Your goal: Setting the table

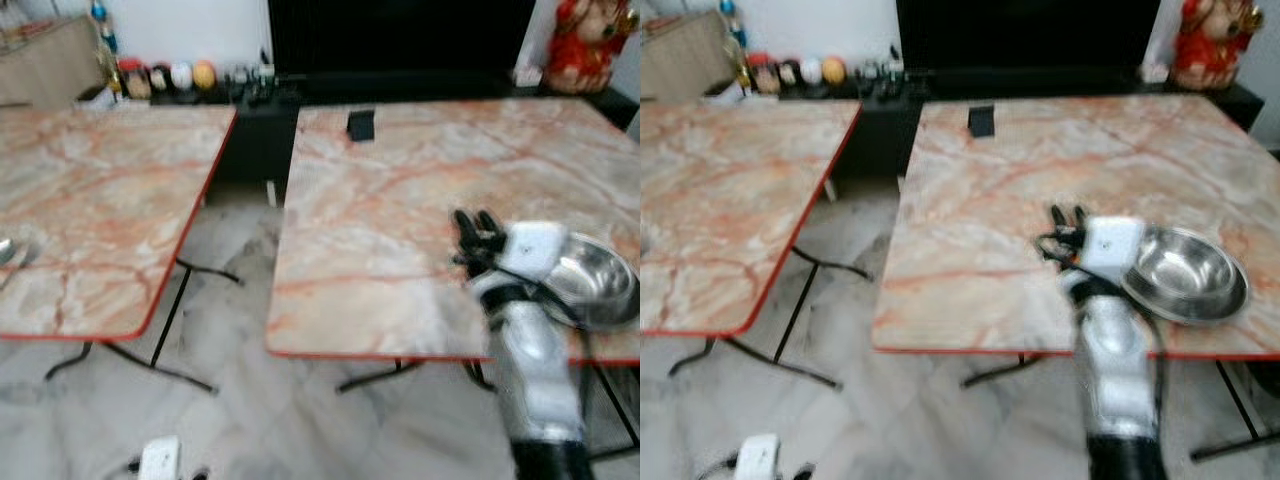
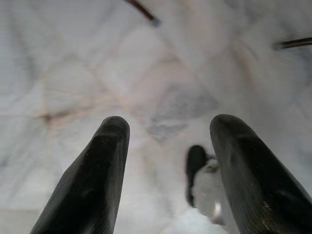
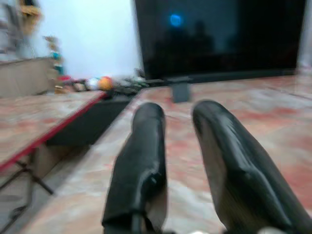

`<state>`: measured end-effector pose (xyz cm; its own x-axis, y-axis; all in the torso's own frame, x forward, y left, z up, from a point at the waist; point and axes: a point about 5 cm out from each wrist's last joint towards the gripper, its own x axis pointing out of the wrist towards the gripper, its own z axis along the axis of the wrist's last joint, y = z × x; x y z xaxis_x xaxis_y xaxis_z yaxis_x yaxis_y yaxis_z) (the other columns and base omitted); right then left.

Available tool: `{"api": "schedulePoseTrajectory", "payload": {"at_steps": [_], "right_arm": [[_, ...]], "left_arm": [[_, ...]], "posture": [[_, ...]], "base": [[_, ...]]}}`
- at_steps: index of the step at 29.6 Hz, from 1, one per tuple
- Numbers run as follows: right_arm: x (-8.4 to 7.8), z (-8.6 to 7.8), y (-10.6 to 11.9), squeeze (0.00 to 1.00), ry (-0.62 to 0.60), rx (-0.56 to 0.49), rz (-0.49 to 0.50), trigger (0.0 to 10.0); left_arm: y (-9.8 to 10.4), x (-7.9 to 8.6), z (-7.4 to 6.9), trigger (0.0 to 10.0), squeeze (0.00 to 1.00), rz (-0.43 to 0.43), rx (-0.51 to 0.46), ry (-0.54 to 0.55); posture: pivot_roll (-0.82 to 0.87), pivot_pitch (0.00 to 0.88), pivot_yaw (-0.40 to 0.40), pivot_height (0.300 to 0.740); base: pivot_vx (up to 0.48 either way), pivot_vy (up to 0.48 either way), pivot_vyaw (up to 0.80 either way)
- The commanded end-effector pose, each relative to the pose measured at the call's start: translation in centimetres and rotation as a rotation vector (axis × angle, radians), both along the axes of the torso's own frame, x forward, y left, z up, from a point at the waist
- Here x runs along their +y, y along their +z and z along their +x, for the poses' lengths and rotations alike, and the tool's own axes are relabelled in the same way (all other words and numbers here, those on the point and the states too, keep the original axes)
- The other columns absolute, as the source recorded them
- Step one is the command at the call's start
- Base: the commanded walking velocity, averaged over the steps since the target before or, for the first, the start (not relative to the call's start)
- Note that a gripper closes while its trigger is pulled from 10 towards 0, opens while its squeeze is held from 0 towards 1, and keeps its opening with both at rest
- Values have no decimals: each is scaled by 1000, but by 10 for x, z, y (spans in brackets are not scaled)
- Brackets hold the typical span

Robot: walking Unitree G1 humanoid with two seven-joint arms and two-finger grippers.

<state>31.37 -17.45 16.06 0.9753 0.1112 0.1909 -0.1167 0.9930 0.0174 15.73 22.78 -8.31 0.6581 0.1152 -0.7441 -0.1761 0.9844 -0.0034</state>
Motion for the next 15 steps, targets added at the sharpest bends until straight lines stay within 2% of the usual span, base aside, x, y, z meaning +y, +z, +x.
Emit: {"api": "schedulePoseTrajectory", "payload": {"at_steps": [1, 15], "right_arm": [[-6, -1, 0, 0, -23, -2, 3, 10000], [0, 0, 3, 0, 1, -16, -19, 10000]], "left_arm": [[-3, -4, -3, 10000, 0, -14, 22, 1], [-3, -7, -2, 10000, 0, -21, 22, 6]], "posture": [[-101, 0, 70, 740], [-96, 0, 60, 740]], "base": [[0, 412, 0], [0, 414, 0]]}}
